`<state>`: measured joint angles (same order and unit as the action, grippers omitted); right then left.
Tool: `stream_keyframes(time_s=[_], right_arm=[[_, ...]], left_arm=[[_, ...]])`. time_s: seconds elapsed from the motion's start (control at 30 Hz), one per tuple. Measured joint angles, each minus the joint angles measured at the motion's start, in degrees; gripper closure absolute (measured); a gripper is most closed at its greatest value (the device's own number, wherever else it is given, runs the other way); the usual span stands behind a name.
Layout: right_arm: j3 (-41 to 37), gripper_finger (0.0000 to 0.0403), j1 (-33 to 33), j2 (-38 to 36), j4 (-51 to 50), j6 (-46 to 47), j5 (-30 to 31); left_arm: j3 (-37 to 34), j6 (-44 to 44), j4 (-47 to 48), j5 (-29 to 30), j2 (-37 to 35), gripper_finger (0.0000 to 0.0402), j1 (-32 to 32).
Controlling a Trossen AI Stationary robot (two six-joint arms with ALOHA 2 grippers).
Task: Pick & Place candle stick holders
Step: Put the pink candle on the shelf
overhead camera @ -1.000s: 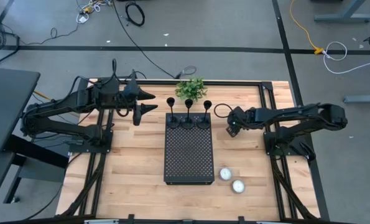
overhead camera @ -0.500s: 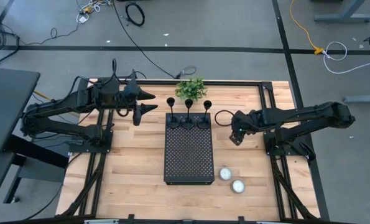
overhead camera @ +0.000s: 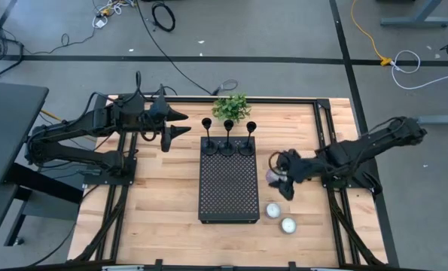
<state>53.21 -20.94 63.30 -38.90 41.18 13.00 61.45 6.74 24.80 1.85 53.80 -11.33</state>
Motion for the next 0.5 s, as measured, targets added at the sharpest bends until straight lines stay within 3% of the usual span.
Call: stream_keyframes(time_s=[0.2, 0.5], right_arm=[[0.09, 0.0117, -8.28, 2.09, 12.12, -3.25, 3.07], [0.07, 0.0117, -15.16, 7.52, 22.73, -7.49, 14.43]], left_arm=[[0.0, 0.03, 0.0, 0.0, 0.0, 0.0193, -0.02], [0.0, 1.02, 4.55, -2.8, -0.02, 0.0193, 1.48]])
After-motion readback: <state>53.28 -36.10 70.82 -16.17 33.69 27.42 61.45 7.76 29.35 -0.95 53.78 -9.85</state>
